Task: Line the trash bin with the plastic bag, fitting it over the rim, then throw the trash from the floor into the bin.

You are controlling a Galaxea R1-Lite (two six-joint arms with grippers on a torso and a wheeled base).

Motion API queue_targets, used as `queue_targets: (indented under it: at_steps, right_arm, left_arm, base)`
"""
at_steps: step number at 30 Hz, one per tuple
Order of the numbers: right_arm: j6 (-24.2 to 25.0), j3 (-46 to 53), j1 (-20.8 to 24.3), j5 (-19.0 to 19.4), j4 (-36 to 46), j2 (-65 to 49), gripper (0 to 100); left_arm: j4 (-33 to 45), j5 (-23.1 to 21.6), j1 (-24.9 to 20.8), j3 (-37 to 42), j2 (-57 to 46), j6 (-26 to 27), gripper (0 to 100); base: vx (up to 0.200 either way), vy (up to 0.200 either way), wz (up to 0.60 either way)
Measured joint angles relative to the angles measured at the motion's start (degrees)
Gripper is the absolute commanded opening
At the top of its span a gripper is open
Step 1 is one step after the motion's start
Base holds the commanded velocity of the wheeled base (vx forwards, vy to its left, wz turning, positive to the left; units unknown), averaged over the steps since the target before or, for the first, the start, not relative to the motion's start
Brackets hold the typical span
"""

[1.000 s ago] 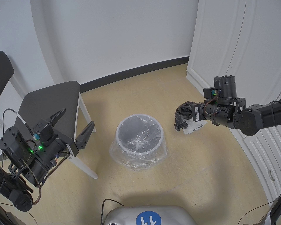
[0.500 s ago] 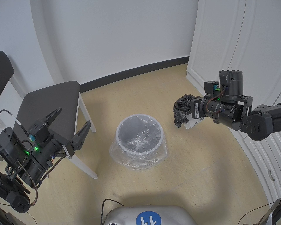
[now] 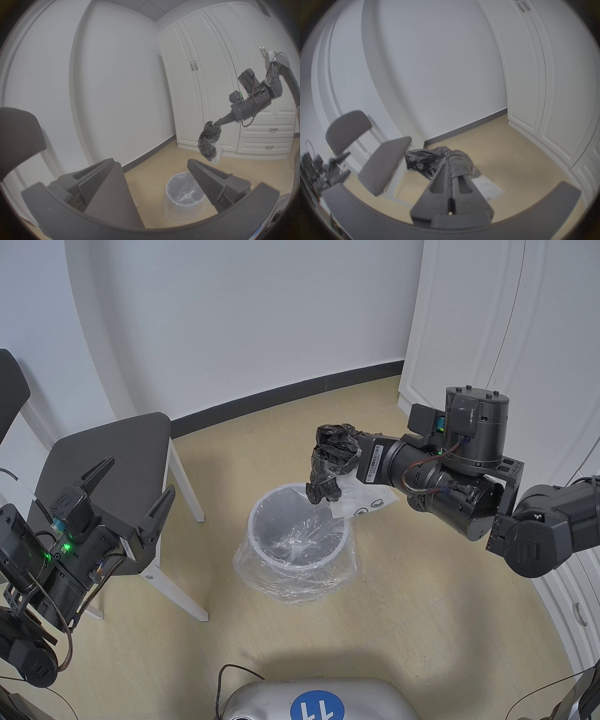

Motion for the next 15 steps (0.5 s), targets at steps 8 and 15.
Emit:
queue_targets:
  at_steps: [8, 15]
  right_arm:
    - [10.29, 0.85, 0.27, 0.20, -13.63, 2.36, 0]
    - [15.30, 3.91, 0.55, 0.61, -20.03, 4.40, 0]
  left_arm:
    - [0.11, 0.00, 0.76, 0.59, -0.89, 2.74, 100]
    - [0.17, 0.02, 0.96, 1.60, -1.57, 3.91, 100]
  base:
    - [0.025, 0.000, 0.00]
    - [0.200, 0.000, 0.00]
